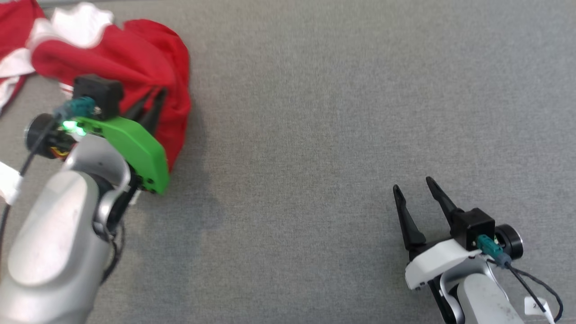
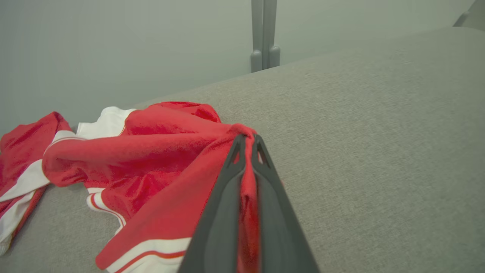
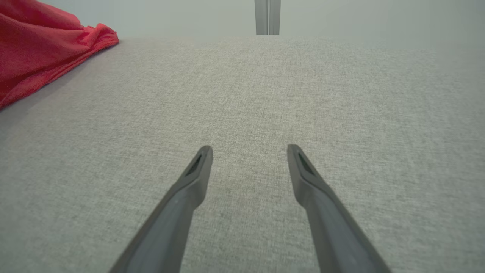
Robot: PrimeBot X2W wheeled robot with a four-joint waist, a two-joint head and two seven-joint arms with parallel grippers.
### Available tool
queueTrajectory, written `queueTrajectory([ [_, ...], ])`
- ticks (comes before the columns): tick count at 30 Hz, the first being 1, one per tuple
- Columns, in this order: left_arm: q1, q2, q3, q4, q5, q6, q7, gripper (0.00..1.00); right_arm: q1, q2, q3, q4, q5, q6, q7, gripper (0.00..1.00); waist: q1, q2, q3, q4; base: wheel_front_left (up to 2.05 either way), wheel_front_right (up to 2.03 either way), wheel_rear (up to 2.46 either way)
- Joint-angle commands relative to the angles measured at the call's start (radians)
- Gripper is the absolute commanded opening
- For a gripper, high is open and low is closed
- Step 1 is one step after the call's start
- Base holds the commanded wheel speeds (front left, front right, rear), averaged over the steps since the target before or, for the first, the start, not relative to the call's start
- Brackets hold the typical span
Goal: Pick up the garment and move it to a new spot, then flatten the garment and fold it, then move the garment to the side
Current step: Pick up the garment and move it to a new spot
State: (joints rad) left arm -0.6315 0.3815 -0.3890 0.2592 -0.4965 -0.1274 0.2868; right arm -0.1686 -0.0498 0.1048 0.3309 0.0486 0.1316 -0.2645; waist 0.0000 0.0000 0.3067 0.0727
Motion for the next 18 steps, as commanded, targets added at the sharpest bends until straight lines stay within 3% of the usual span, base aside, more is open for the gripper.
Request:
queueTrajectory([
  [1, 0.036, -0.003, -0.007, -0.084, -0.013, 0.005, 0.023, 0.0, 0.021, -0.002, 0.002, 0.004, 0.01, -0.002, 0.0, 1.0, 0.0, 0.0, -0.105, 0.014, 0.0, 0.0, 0.0],
  [6, 0.113, -0.026, -0.044, -0.444, -0.059, 0.039, 0.127, 0.0, 0.052, -0.002, 0.014, 0.005, 0.035, -0.002, 0.0, 1.0, 0.0, 0.0, -0.154, -0.034, 0.0, 0.0, 0.0],
  [10, 0.109, -0.064, -0.068, -0.623, -0.1, 0.063, 0.18, 0.0, 0.064, -0.002, 0.019, 0.005, 0.043, -0.002, 0.0, 1.0, 0.0, 0.0, -0.168, -0.086, 0.0, 0.0, 0.0],
  [18, 0.001, -0.081, -0.093, -0.644, -0.116, 0.061, 0.269, 0.0, 0.042, -0.002, 0.036, -0.005, 0.08, -0.002, 0.0, 1.0, 0.0, 0.0, -0.158, -0.234, 0.0, 0.0, 0.0],
])
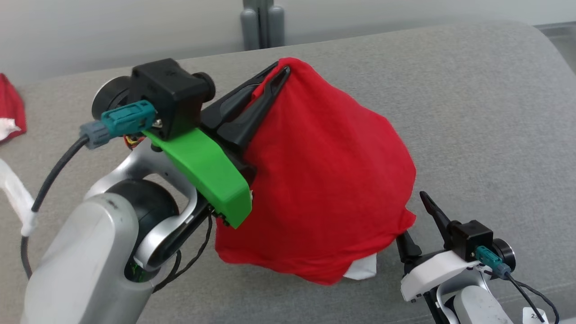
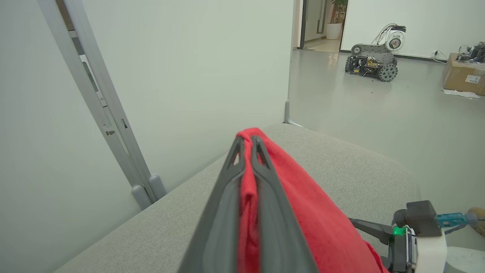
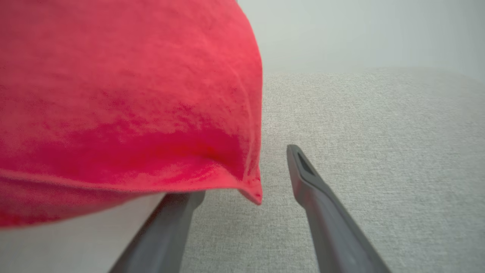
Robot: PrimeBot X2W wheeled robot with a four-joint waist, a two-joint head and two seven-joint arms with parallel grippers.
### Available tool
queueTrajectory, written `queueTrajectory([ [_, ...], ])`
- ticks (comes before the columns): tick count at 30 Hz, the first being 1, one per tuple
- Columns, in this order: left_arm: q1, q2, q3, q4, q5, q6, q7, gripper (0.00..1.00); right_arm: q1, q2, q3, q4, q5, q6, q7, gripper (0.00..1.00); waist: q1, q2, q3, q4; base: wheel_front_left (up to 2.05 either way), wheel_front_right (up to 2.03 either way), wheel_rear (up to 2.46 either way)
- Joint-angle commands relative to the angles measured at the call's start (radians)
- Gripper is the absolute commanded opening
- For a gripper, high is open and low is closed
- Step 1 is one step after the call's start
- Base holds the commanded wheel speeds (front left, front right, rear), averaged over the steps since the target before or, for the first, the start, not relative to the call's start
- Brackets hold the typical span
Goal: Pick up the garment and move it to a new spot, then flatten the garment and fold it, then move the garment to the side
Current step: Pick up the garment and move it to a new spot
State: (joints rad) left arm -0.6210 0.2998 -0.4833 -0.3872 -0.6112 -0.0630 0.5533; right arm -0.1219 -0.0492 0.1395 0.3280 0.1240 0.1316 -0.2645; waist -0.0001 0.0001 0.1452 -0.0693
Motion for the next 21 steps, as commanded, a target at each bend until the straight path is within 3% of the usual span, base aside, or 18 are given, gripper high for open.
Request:
queueTrajectory([
  [1, -0.023, -0.004, -0.002, 0.019, -0.013, -0.007, 0.012, 0.0, -0.003, -0.002, 0.001, -0.003, 0.014, -0.002, 0.0, 1.0, 0.0001, -0.0001, 0.006, -0.114, 0.0, 0.0, 0.0],
  [7, -0.075, 0.008, 0.027, 0.197, -0.019, 0.007, 0.029, 0.0, 0.006, -0.002, 0.02, -0.006, 0.057, -0.002, 0.0, 1.0, 0.0001, -0.0001, 0.029, -0.238, 0.0, 0.0, 0.0],
  [12, -0.113, -0.052, 0.102, 0.495, -0.009, 0.045, -0.135, 0.0, 0.007, -0.001, 0.03, -0.005, 0.088, -0.002, 0.0, 1.0, 0.0001, -0.0001, 0.051, -0.31, 0.0, 0.0, 0.0],
  [13, -0.111, -0.077, 0.122, 0.568, -0.018, 0.054, -0.191, 0.17, 0.008, -0.001, 0.031, -0.005, 0.091, -0.002, 0.0, 1.0, 0.0001, -0.0001, 0.053, -0.32, 0.0, 0.0, 0.0],
  [14, -0.112, -0.092, 0.133, 0.624, -0.017, 0.058, -0.237, 0.43, 0.01, -0.001, 0.032, -0.005, 0.093, -0.002, 0.0, 1.0, 0.0001, -0.0001, 0.054, -0.325, 0.0, 0.0, 0.0],
  [15, -0.111, -0.101, 0.141, 0.699, 0.003, 0.069, -0.289, 1.0, 0.012, -0.001, 0.033, -0.005, 0.095, -0.002, 0.0, 1.0, 0.0001, -0.0001, 0.053, -0.329, 0.0, 0.0, 0.0],
  [21, -0.081, -0.142, 0.119, 0.98, 0.069, 0.077, -0.504, 1.0, 0.015, -0.001, 0.026, 0.0, 0.087, -0.002, 0.0, 1.0, 0.0001, -0.0001, 0.044, -0.322, 0.0, 0.0, 0.0],
])
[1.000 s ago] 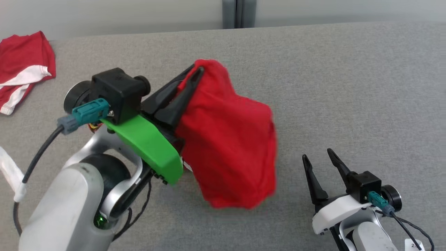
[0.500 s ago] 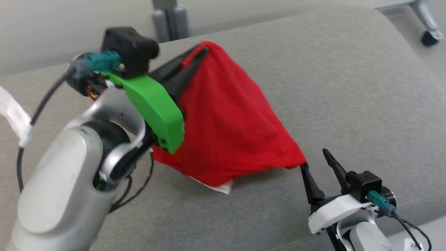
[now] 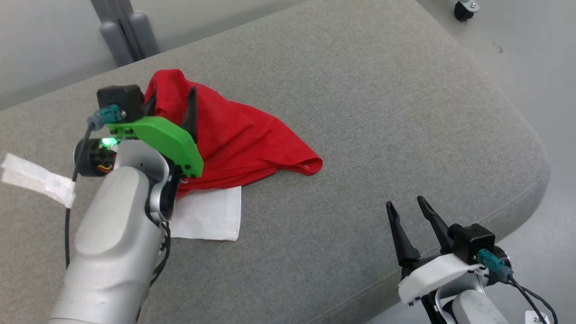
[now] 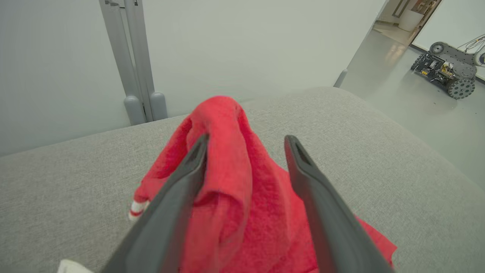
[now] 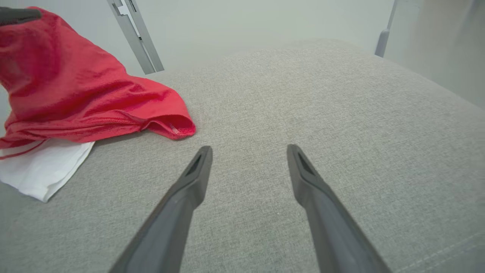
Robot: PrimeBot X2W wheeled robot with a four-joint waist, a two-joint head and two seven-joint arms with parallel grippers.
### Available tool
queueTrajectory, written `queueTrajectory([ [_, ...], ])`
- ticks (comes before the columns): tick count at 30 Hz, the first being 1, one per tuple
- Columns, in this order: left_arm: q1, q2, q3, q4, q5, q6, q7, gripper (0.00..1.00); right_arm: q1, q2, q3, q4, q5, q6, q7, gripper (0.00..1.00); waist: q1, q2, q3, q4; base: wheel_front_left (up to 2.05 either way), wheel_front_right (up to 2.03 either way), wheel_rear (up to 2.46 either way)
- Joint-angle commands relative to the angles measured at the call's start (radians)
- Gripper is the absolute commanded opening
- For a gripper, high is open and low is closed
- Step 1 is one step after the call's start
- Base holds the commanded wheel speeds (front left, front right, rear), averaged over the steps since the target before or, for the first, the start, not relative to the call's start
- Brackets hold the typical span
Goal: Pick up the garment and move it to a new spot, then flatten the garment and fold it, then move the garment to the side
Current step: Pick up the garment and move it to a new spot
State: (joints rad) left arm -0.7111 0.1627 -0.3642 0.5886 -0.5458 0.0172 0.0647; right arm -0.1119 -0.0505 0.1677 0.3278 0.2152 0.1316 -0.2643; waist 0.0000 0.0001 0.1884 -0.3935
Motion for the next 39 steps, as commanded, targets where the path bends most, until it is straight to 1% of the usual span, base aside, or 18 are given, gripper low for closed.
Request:
queueTrajectory([
  [1, 0.014, -0.008, 0.001, 0.028, 0.007, -0.003, -0.042, 1.0, 0.006, 0.0, -0.005, 0.0, -0.008, -0.002, 0.0, 1.0, 0.0, -0.0001, -0.002, 0.009, 0.0, 0.0, 0.0],
  [5, 0.053, -0.021, 0.004, 0.055, 0.023, -0.001, -0.182, 1.0, 0.018, 0.0, -0.019, -0.001, -0.027, -0.002, 0.0, 1.0, 0.0, -0.0001, -0.021, 0.052, 0.0, 0.0, 0.0],
  [6, 0.068, -0.021, 0.006, 0.045, 0.03, 0.004, -0.224, 1.0, 0.023, -0.001, -0.025, -0.001, -0.034, -0.002, 0.0, 1.0, 0.0, -0.0001, -0.027, 0.067, 0.0, 0.0, 0.0],
  [9, 0.128, -0.015, 0.028, -0.006, 0.029, 0.024, -0.293, 1.0, 0.032, -0.001, -0.048, -0.006, -0.058, -0.002, 0.0, 1.0, 0.0, -0.0001, -0.046, 0.111, 0.0, 0.0, 0.0],
  [12, 0.235, -0.009, 0.062, -0.097, 0.03, 0.049, -0.323, 1.0, 0.046, -0.001, -0.077, -0.021, -0.086, -0.002, 0.0, 1.0, 0.0, -0.0001, -0.068, 0.159, 0.0, 0.0, 0.0],
  [14, 0.313, -0.001, 0.08, -0.17, 0.05, 0.065, -0.329, 1.0, 0.053, -0.001, -0.1, -0.033, -0.109, -0.002, 0.0, 1.0, 0.0, -0.0001, -0.082, 0.191, 0.0, 0.0, 0.0],
  [15, 0.358, 0.002, 0.082, -0.208, 0.066, 0.068, -0.33, 1.0, 0.057, -0.001, -0.114, -0.04, -0.121, -0.002, 0.0, 1.0, 0.0, -0.0001, -0.089, 0.21, 0.0, 0.0, 0.0],
  [17, 0.448, 0.011, 0.108, -0.286, 0.104, 0.087, -0.33, 1.0, 0.065, 0.0, -0.126, -0.056, -0.15, -0.002, 0.0, 1.0, 0.0, -0.0001, -0.104, 0.239, 0.0, 0.0, 0.0],
  [21, 0.624, 0.009, 0.141, -0.388, 0.182, 0.096, -0.33, 1.0, 0.092, -0.001, -0.165, -0.098, -0.198, -0.002, 0.0, 1.0, 0.0, -0.0001, -0.141, 0.299, 0.0, 0.0, 0.0],
  [24, 0.718, -0.011, 0.19, -0.432, 0.221, 0.091, -0.33, 1.0, 0.113, 0.0, -0.18, -0.127, -0.221, -0.002, 0.0, 1.0, 0.0, -0.0001, -0.155, 0.339, 0.0, 0.0, 0.0],
  [29, 0.824, -0.054, 0.266, -0.479, 0.28, 0.052, -0.33, 1.0, 0.141, -0.001, -0.192, -0.155, -0.247, -0.002, 0.0, 1.0, 0.0, -0.0001, -0.174, 0.395, 0.0, 0.0, 0.0],
  [33, 0.884, -0.081, 0.326, -0.504, 0.308, 0.014, -0.33, 1.0, 0.153, -0.001, -0.197, -0.163, -0.25, -0.002, 0.0, 1.0, 0.0, -0.0001, -0.185, 0.417, 0.0, 0.0, 0.0],
  [39, 0.924, -0.104, 0.389, -0.517, 0.349, -0.038, -0.33, 1.0, 0.167, -0.001, -0.184, -0.161, -0.237, -0.002, 0.0, 1.0, 0.0, -0.0001, -0.198, 0.433, 0.0, 0.0, 0.0],
])
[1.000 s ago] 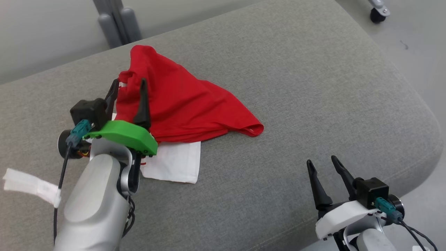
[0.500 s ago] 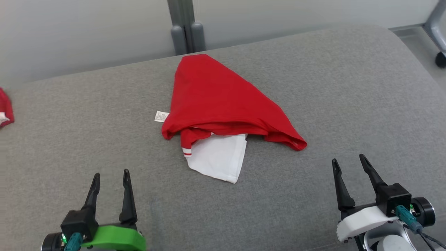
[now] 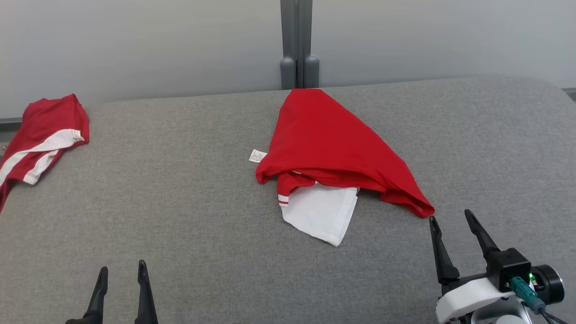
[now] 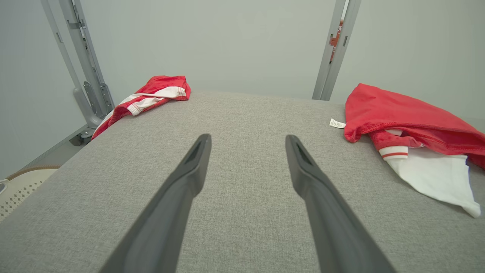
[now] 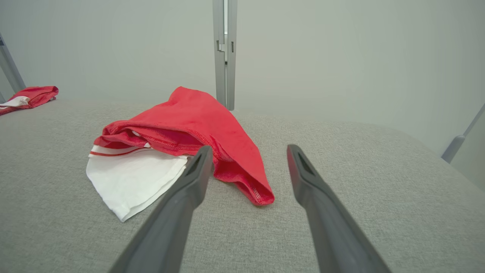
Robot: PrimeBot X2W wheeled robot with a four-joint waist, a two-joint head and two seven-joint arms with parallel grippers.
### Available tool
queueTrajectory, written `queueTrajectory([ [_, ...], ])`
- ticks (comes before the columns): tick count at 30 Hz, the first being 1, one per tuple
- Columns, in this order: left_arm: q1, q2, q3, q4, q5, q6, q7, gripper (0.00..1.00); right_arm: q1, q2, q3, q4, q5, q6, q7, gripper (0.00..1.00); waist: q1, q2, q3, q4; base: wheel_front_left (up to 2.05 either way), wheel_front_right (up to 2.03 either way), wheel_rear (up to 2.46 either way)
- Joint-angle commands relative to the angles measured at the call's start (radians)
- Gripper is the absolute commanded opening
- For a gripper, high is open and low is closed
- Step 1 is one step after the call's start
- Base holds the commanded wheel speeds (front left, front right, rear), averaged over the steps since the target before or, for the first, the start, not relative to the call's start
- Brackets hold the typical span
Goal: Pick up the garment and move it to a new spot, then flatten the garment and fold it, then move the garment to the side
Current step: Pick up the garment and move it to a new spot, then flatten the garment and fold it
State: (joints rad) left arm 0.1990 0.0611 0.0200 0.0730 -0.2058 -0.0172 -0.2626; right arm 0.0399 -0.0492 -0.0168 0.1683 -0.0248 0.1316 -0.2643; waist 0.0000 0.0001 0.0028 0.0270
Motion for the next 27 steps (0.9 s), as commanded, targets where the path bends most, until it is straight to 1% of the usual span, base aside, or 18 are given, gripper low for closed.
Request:
queueTrajectory([
  [1, 0.016, -0.003, 0.01, -0.002, 0.011, -0.01, -0.003, 1.0, 0.017, -0.002, 0.003, -0.001, 0.004, -0.002, 0.0, 1.0, 0.0, -0.0001, -0.014, 0.014, 0.0, 0.0, 0.0],
  [7, 0.015, -0.01, 0.021, 0.004, 0.026, -0.034, -0.003, 1.0, 0.013, -0.002, 0.025, 0.007, 0.01, -0.002, 0.0, 1.0, 0.0, -0.0001, -0.017, 0.009, 0.0, 0.0, 0.0],
  [14, -0.011, -0.011, 0.02, 0.015, 0.005, -0.044, -0.003, 1.0, -0.002, -0.002, 0.036, 0.012, 0.017, -0.002, 0.0, 1.0, 0.0, -0.0001, 0.0, -0.01, 0.0, 0.0, 0.0],
  [17, -0.05, -0.011, -0.021, 0.019, 0.007, -0.057, -0.003, 1.0, -0.009, -0.002, 0.039, 0.012, 0.021, -0.002, 0.0, 1.0, 0.0, -0.0001, 0.012, -0.019, 0.0, 0.0, 0.0],
  [20, -0.124, -0.01, -0.086, 0.043, 0.019, -0.077, -0.003, 1.0, -0.03, -0.002, 0.044, 0.009, 0.024, -0.002, 0.0, 1.0, 0.0, -0.0001, 0.042, -0.038, 0.0, 0.0, 0.0],
  [23, -0.217, -0.01, -0.161, 0.123, 0.016, -0.09, -0.002, 1.0, -0.057, -0.002, 0.057, 0.007, 0.033, -0.002, 0.0, 1.0, 0.0, -0.0001, 0.082, -0.069, 0.0, 0.0, 0.0],
  [27, -0.364, -0.01, -0.248, 0.249, -0.042, -0.102, 0.041, 1.0, -0.092, -0.003, 0.077, 0.004, 0.051, -0.002, 0.0, 1.0, 0.0, -0.0001, 0.134, -0.127, 0.0, 0.0, 0.0],
])
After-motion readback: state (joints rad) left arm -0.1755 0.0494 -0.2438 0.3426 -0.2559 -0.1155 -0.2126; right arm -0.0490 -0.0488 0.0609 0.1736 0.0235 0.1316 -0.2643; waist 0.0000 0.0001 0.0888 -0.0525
